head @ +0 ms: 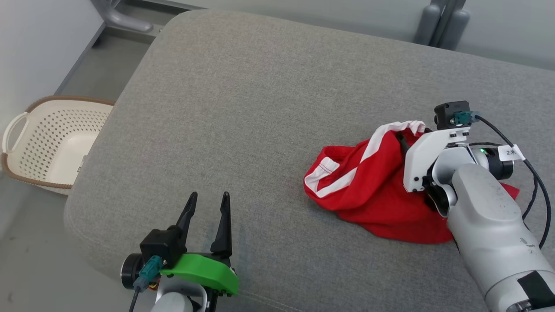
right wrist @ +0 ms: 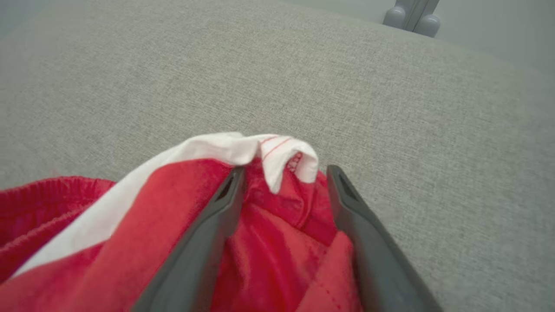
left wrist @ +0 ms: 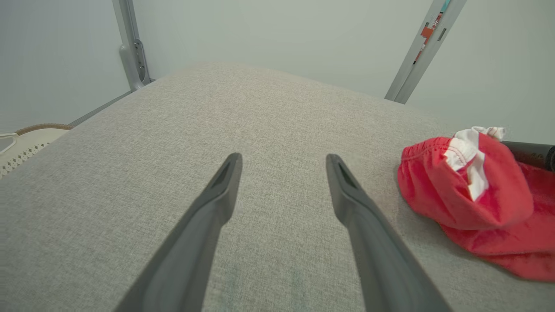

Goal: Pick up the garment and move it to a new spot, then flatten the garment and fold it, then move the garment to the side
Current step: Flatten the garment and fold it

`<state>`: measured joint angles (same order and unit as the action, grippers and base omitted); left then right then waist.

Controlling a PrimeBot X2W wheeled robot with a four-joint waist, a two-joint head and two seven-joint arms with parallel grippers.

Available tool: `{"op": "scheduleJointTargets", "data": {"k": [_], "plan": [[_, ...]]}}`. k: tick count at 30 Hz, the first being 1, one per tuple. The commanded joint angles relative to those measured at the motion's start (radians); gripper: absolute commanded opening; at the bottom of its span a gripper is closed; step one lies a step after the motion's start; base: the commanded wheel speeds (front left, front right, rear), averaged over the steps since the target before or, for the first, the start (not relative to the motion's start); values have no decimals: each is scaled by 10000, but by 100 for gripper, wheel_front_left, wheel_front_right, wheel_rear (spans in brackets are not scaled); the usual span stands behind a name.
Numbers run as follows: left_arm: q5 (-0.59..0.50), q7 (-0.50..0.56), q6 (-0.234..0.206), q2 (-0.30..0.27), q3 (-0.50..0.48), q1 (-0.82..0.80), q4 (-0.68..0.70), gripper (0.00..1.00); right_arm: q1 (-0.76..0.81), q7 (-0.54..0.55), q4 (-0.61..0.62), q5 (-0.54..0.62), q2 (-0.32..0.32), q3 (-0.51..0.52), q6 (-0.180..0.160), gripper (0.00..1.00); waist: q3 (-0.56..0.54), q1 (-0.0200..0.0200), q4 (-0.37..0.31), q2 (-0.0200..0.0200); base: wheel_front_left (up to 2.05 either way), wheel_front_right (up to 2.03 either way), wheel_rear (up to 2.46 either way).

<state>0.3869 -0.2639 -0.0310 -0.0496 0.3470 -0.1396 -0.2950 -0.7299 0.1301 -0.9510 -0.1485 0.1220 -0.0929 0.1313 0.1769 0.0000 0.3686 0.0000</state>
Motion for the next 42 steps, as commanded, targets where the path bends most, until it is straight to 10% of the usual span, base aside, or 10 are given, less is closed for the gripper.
{"op": "scheduleJointTargets", "data": {"k": [1, 2, 3, 21, 31, 38, 39, 42], "plan": [[142, -6, -59, -19, -26, -201, 37, 100, -152, 31, -65, -152, 84, -145, -12, 26, 202, 0, 170, 0, 0, 0, 0], [152, -6, -72, -19, -43, -204, 41, 100, -177, -18, -72, -252, 104, -322, -12, 2, 211, 0, 154, 0, 0, 0, 0], [144, -6, -79, -19, -62, -195, 44, 100, -200, -98, -63, -349, 104, -448, -10, 0, 208, 0, 124, 0, 0, 0, 0], [-523, -6, 18, -22, -594, 308, -14, 100, 1364, -1737, 3825, -1543, 588, -2356, -15, 0, -703, 0, -2202, 0, 0, 0, 0], [-612, -6, 63, -23, -753, 382, -53, 100, 5148, -922, 7367, -1182, 1056, -1092, -14, 0, -802, 0, -3115, 0, 0, 0, 0], [-621, -6, 132, -23, -823, 216, -83, 100, 6402, -859, 7688, -693, 738, -198, -15, 0, -623, 0, -3246, 0, 0, 0, 0], [-608, -6, 123, -23, -824, 179, -90, 100, 6426, -948, 7586, -633, 641, -139, -14, 6, -598, 0, -3244, 0, 0, 0, 0], [-591, -6, 148, -23, -789, 113, -124, 100, 6481, -1162, 7277, -467, 435, 19, -14, 76, -574, 0, -3208, 0, 0, 0, 0]]}}
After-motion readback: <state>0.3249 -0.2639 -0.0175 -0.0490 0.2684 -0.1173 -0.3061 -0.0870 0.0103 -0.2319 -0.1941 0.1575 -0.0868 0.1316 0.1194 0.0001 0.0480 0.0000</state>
